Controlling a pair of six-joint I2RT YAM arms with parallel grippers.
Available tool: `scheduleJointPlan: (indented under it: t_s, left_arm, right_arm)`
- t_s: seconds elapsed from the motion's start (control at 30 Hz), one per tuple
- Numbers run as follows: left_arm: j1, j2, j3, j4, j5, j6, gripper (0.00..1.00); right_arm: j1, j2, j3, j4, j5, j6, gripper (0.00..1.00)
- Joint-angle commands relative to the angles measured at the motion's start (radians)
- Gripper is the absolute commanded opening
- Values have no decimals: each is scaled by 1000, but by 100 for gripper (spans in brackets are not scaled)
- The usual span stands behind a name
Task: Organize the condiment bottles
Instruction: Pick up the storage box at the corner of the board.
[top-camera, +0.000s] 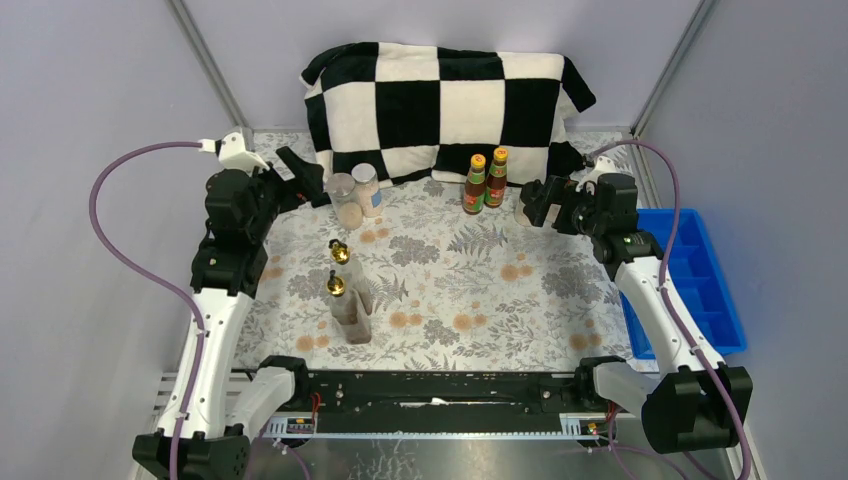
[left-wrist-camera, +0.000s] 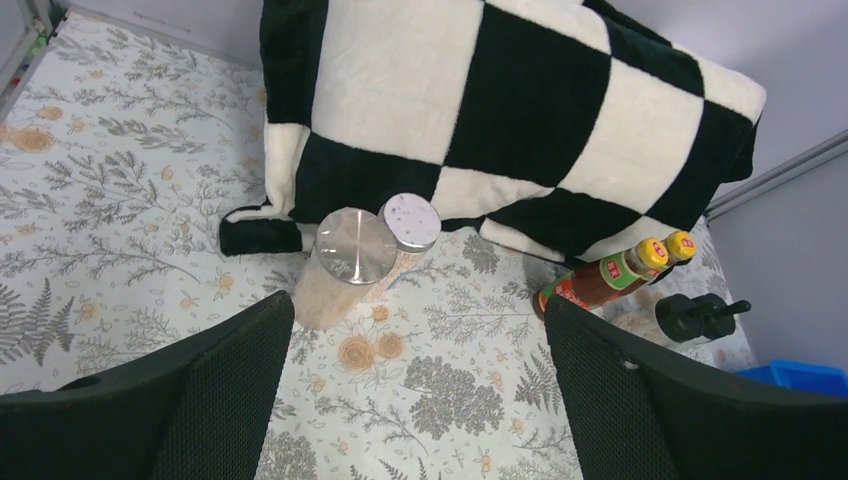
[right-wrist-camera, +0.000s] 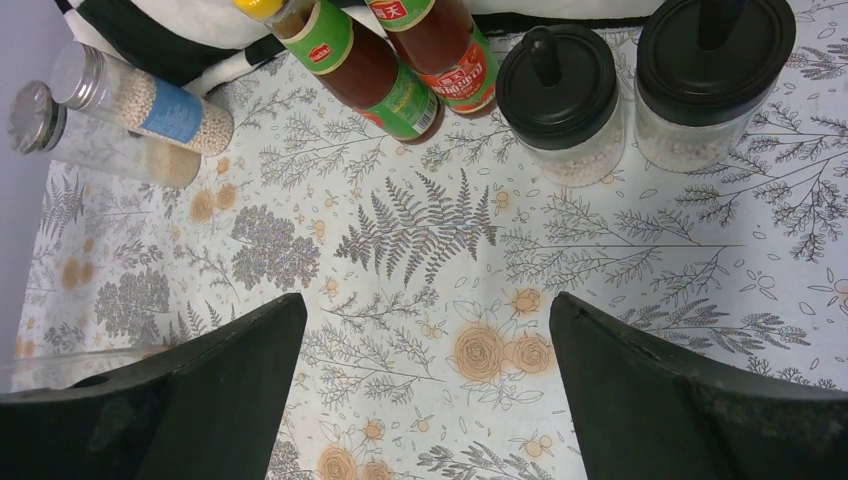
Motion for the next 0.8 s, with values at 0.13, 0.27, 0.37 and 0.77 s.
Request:
scheduleJointPlan:
  t_s: [0.13,0.27,0.37,0.77]
  left_arm:
    - [-2,37,48,-81,-23,41,99]
    - [-1,25,87,-98,-23,38,99]
    - [-2,3,110,-97,2,40,99]
    - [-3,107,183,-134,14,114,99]
  right_arm:
    - [-2,0,77,-67,28,-18,100]
    - [-2,74,165,-164,52,9,100]
    - [-2,140,212,-212,15,39,100]
    - [0,116,223,-235,112,8,100]
